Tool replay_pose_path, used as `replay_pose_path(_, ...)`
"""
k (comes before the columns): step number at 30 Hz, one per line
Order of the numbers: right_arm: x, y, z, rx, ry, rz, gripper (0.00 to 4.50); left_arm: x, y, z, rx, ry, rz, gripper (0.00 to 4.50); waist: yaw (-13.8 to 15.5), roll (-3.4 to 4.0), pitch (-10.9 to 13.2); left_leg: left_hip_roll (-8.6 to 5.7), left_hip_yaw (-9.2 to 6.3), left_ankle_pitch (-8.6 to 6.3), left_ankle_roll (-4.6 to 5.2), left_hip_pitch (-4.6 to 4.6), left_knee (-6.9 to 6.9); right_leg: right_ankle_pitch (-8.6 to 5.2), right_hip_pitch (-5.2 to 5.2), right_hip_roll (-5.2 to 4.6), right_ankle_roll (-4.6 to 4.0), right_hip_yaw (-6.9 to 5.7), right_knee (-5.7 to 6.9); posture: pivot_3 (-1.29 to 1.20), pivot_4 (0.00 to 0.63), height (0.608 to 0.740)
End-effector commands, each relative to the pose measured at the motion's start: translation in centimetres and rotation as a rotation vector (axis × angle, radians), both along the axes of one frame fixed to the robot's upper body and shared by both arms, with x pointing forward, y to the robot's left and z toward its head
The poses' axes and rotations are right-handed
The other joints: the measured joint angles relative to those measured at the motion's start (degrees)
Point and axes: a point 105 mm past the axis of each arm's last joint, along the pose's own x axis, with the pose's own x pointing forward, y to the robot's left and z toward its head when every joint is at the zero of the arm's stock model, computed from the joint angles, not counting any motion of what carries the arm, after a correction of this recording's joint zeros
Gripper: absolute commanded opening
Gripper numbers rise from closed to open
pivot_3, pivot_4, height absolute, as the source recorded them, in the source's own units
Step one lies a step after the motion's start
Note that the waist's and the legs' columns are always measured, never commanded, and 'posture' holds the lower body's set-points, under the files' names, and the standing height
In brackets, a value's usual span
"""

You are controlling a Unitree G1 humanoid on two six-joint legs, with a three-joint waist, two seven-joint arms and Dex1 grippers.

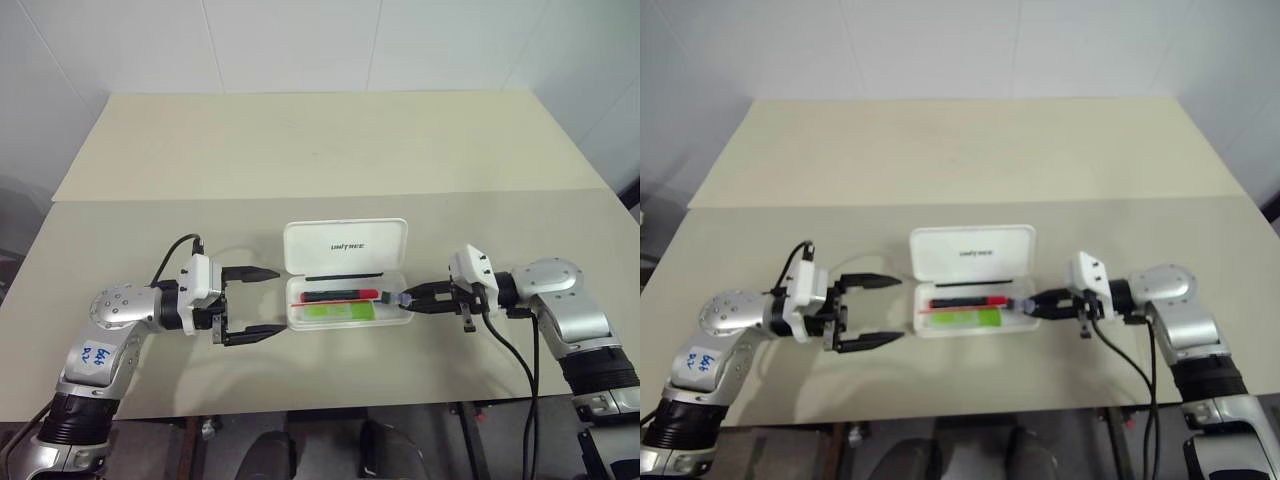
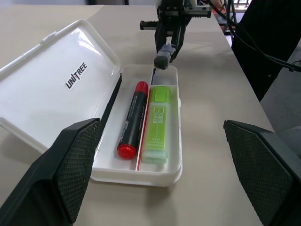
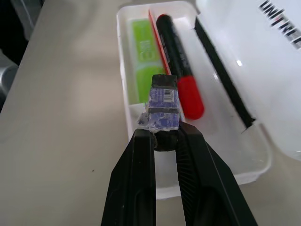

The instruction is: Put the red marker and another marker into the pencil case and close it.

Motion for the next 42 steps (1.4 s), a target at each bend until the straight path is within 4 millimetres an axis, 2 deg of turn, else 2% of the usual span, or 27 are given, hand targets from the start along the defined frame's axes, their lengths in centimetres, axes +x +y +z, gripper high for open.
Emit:
replay_pose_path(1, 0.1, 0.2, 0.3, -0.009, -0.020, 0.039, 0.30, -0.5, -0.2, 1.1, -0.013, -0.045, -0.009, 4.50, -0.04, 0.00, 0.00, 0.00, 0.01, 0.00, 0.00, 0.00, 0.01, 0.00, 0.00, 0.00, 0.00, 0.00, 0.00, 0.00, 0.150, 0.740)
replay_pose_path(9, 1.2, 0.1, -0.6, -0.026, -0.021, 0.009, 0.30, -0.6, -0.3, 1.4, -0.017, -0.047, -0.002, 4.50, -0.16, 0.00, 0.00, 0.01, 0.03, 0.00, -0.01, 0.02, 0.02, 0.00, 0.00, 0.01, 0.00, 0.01, 0.00, 0.00, 0.150, 0.740)
replay_pose_path(10, 1.3, 0.1, -0.6, -0.022, -0.026, 0.006, 1.01, -0.6, -0.3, 1.4, -0.018, -0.047, -0.002, 4.50, -0.17, 0.00, 0.00, 0.01, 0.04, 0.00, -0.01, 0.02, 0.02, 0.00, 0.00, 0.01, 0.00, 0.02, 0.00, 0.00, 0.150, 0.740)
replay_pose_path(11, 1.3, 0.2, -0.5, -0.017, -0.019, 0.010, 1.19, -0.6, -0.3, 1.4, -0.018, -0.048, -0.003, 4.50, -0.16, 0.00, 0.00, 0.02, 0.03, 0.00, -0.01, 0.03, 0.03, 0.00, 0.00, 0.01, 0.00, 0.02, 0.01, 0.00, 0.150, 0.740)
replay_pose_path(20, 1.2, 0.8, 1.3, 0.017, -0.079, 0.031, 4.47, -0.4, -0.3, 1.4, -0.020, -0.050, -0.002, 4.50, -0.11, 0.00, 0.00, 0.01, 0.01, 0.00, -0.01, 0.01, 0.01, 0.00, 0.00, 0.01, 0.00, 0.00, 0.01, 0.00, 0.150, 0.740)
replay_pose_path(27, 0.3, -0.1, 4.7, 0.079, -0.152, 0.007, 4.47, -0.2, -0.1, 1.1, -0.021, -0.040, 0.013, 4.50, 0.05, -0.01, -0.01, 0.01, 0.00, 0.00, -0.01, 0.00, 0.04, 0.00, 0.01, 0.00, 0.00, 0.00, 0.01, 0.00, 0.150, 0.740)
replay_pose_path(32, -1.0, -1.6, 8.1, 0.179, -0.213, -0.040, 4.47, 0.6, 1.4, 0.9, -0.024, -0.055, 0.092, 4.50, 0.03, 0.00, 0.00, 0.03, -0.01, 0.00, -0.01, 0.01, 0.01, 0.00, 0.01, 0.01, 0.00, -0.03, 0.01, 0.00, 0.150, 0.740)
replay_pose_path(36, -2.0, -2.2, 8.3, 0.161, -0.185, -0.038, 4.47, 0.8, 2.2, 0.7, -0.021, -0.060, 0.109, 4.50, 0.07, -0.02, -0.01, 0.03, 0.01, 0.00, -0.01, 0.02, 0.01, 0.00, 0.00, 0.00, 0.00, -0.03, 0.01, 0.00, 0.150, 0.740)
replay_pose_path(39, -2.9, -2.5, 7.6, 0.144, -0.154, -0.003, 4.50, 1.1, 3.3, 0.7, -0.029, -0.064, 0.139, 3.84, 0.09, -0.03, 0.00, 0.03, 0.01, 0.00, -0.01, 0.02, 0.00, 0.00, 0.01, 0.00, 0.00, -0.02, 0.01, 0.00, 0.150, 0.740)
replay_pose_path(42, -2.9, -2.8, 7.1, 0.129, -0.144, 0.001, 4.50, 1.8, 4.1, 0.5, -0.006, -0.082, 0.183, 2.88, 0.02, -0.03, 0.00, 0.02, 0.07, 0.00, -0.01, 0.03, 0.01, 0.00, 0.00, 0.00, 0.00, 0.01, 0.01, 0.00, 0.150, 0.740)
